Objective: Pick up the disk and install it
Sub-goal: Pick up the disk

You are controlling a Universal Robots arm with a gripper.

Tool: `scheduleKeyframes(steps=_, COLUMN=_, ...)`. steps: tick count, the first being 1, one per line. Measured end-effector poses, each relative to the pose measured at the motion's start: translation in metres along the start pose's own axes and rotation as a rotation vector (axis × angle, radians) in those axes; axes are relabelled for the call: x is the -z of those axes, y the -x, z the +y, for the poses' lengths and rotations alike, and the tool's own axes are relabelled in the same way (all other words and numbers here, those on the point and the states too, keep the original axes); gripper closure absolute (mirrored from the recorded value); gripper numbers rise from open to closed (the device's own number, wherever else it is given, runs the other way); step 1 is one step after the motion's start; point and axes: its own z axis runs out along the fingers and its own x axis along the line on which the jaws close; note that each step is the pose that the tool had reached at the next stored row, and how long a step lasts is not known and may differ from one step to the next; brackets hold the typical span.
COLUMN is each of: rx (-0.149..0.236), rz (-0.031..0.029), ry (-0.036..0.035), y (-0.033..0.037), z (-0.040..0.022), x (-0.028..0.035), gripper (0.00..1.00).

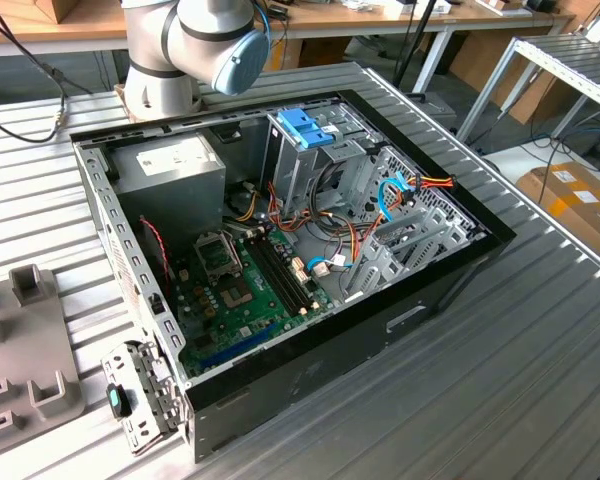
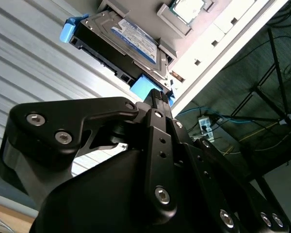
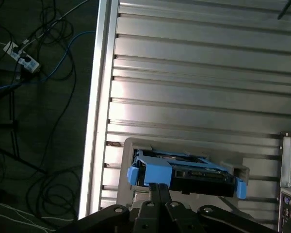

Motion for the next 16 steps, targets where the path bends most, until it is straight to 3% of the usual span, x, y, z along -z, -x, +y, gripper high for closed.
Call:
scheduleKeyframes(steps=12, rx=0.002, rz=0.0, ry=0.0001, y=0.0, z=0.0, x=0.0, gripper=0.89)
scheduleKeyframes(steps=16, rx=0.02, rz=0.0004, ry=0.0005, y=0.0, z=0.0, x=0.0, gripper=0.89)
